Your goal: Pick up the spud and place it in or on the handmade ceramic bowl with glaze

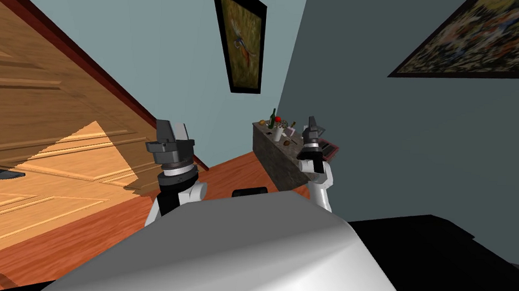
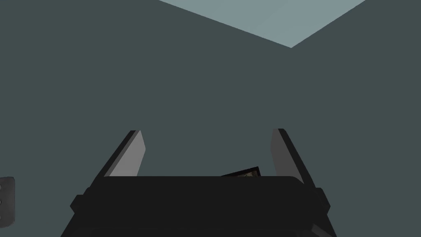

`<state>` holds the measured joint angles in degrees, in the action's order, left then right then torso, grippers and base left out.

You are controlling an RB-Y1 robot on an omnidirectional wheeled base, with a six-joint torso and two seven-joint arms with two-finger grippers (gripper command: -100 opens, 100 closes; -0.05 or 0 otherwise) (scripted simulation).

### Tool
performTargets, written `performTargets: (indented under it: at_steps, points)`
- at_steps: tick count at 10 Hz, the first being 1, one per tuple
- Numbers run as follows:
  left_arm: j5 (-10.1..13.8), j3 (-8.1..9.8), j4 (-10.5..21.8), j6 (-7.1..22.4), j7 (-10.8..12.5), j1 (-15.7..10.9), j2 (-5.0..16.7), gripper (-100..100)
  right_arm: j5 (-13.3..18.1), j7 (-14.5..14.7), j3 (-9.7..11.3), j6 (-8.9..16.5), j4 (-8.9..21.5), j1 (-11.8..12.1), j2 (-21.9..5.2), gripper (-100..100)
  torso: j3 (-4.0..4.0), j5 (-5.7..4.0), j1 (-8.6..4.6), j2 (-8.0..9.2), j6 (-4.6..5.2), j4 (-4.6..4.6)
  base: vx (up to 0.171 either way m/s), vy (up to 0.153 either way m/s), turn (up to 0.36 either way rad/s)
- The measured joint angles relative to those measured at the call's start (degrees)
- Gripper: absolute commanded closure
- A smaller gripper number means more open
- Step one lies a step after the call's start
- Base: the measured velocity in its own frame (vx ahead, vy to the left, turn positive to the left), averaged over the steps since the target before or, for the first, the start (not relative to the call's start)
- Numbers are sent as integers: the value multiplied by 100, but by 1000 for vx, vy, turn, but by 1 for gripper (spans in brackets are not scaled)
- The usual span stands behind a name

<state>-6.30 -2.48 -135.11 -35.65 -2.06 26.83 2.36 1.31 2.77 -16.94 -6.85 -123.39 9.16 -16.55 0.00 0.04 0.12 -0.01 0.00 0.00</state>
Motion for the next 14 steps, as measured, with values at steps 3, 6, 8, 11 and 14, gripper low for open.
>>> performTargets:
  at_steps: [3, 6, 8, 11, 14]
  points:
    - [0, 0, 0, 0, 0, 0, 0, 0, -109, 168, -209, 483, 191, -303, -273, -100, -2, 3, 13, -3, 0, -1, -7, 68, -16]
    - [0, 0, 0, 0, 0, 0, 0, 0, -197, 366, -366, 1013, 369, -558, -494, -100, -1, 1, 9, -2, 0, -1, -8, 54, -4]
    - [0, 0, 0, 0, 0, 0, 0, 0, -250, 452, -444, 1252, 502, -675, -622, -100, -2, 0, 4, -4, 0, -1, 2, 52, 3]
    - [0, 0, 0, 0, 0, 0, 0, 0, -325, 681, -564, 1744, 720, -939, -832, -100, -3, 2, 8, -5, 0, -1, 1, 48, 6]
    - [0, 0, 0, 0, 0, 0, 0, 0, -404, 839, -662, 2132, 955, -1115, -1025, -100, -4, -1, -4, -7, 1, -2, 6, 25, 13]
